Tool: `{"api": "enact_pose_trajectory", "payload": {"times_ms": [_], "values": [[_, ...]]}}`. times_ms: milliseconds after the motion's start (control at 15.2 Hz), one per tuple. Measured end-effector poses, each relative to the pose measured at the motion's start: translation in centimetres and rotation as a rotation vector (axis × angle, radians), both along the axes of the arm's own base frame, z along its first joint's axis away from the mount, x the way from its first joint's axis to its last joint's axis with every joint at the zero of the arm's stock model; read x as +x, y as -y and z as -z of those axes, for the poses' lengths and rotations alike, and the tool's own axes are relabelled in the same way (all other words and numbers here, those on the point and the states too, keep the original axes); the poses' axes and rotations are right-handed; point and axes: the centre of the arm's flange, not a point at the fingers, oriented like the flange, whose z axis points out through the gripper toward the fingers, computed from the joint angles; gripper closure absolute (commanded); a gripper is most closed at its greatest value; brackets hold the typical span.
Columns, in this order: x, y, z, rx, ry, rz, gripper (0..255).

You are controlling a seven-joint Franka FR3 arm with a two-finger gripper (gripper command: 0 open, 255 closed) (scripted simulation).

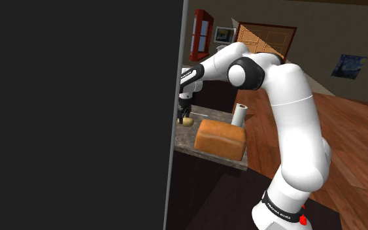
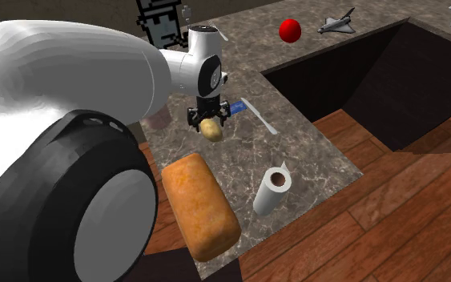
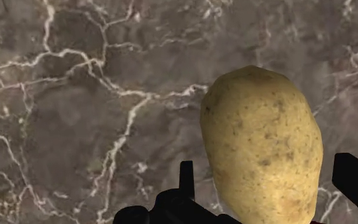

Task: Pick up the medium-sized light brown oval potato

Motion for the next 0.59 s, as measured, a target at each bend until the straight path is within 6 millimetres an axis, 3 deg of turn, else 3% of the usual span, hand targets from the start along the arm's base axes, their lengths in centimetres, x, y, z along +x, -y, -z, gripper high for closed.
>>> {"api": "enact_pose_trajectory", "payload": {"times_ms": [66,132,594], "values": [[-0.05,-0.02,0.34,0.0,0.0,0.0,0],[-0.01,0.01,0.52,0.0,0.0,0.0,255],[0.1,0.06,0.59,0.0,0.002,0.0,255]]}}
